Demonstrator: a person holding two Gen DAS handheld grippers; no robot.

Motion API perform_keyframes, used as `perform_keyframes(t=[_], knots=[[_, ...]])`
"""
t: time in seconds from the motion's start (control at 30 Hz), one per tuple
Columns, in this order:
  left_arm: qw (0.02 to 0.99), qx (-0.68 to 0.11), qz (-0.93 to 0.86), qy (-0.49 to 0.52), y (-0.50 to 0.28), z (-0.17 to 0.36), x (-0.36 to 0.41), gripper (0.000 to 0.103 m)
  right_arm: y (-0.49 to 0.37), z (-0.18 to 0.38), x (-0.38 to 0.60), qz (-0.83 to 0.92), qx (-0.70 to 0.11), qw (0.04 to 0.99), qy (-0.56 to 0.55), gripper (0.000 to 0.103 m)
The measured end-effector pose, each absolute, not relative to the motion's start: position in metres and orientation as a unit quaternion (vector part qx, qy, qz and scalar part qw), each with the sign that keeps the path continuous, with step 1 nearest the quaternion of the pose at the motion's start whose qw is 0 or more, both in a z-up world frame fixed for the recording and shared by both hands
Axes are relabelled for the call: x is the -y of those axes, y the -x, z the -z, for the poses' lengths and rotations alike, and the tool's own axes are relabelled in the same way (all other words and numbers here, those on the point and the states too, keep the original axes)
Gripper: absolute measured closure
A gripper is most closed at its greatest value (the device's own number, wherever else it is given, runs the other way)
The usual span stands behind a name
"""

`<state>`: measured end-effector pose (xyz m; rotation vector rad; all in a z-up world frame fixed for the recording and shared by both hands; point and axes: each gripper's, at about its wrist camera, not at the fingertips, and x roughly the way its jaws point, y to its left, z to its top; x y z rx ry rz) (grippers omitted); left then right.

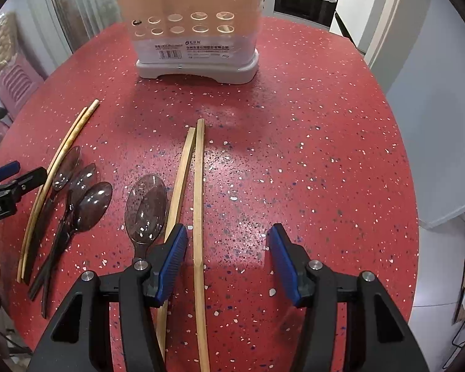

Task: Organize utensils
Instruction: 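Move both tools back down toward the remaining utensils, then grasp a wooden chopstick with the right tool while the left tool grasps another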

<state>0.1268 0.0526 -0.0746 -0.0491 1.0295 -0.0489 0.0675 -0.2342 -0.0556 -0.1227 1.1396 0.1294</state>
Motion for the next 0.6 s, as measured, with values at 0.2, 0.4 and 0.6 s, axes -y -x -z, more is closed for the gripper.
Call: perform_keyframes(t=[0.2,0.4,0.6], knots=[[0.869,-0.493,0.030,0.016,-0.131,0.073,-0.043,0.000,-0.068,0.057,0.233,-0.061,-0.538,0.839,0.059,0.044],[0.865,-0.502,0.028,-0.010,-0.140,0.078,-0.040,0.000,-0.075,0.056,0.234,-0.063,-0.545,0.834,0.063,0.044],[0.856,-0.515,0.038,-0.026,-0.152,0.076,-0.040,0.000,-0.093,0.056,0.228,-0.074,-0.562,0.821,0.074,0.046]])
